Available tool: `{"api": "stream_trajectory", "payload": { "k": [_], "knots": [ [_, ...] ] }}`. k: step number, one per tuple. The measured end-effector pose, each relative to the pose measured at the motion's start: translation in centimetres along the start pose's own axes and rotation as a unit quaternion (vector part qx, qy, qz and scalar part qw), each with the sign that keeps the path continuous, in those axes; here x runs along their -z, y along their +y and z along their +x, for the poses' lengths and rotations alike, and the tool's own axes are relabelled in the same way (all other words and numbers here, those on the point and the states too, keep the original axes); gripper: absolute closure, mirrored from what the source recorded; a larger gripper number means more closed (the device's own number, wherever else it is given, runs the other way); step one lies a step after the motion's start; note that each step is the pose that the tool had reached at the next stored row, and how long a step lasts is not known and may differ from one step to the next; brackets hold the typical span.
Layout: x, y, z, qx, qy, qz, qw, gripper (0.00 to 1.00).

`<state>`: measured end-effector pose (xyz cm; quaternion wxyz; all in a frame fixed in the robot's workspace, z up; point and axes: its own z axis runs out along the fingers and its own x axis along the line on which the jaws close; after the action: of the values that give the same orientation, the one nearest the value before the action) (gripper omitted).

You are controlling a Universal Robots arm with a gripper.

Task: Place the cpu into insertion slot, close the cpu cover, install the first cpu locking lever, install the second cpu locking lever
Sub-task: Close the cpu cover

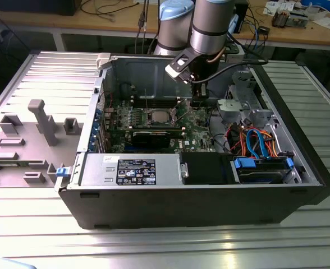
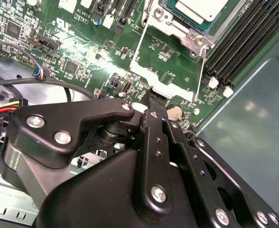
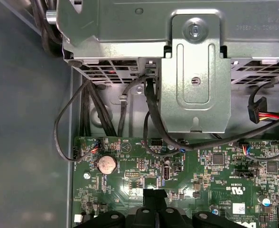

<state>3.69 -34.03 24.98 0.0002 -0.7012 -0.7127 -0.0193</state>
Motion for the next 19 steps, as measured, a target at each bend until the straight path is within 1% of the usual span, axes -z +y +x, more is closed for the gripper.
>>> {"api": "stream_trajectory", "payload": {
  "k": [6, 19],
  "knots": [
    [0.01, -0.2, 0.0, 0.0, 0.0, 0.0, 1.0, 0.89],
    [0.02, -0.92, 0.01, 0.0, 0.0, 0.0, 1.0, 0.89]
  ]
}}
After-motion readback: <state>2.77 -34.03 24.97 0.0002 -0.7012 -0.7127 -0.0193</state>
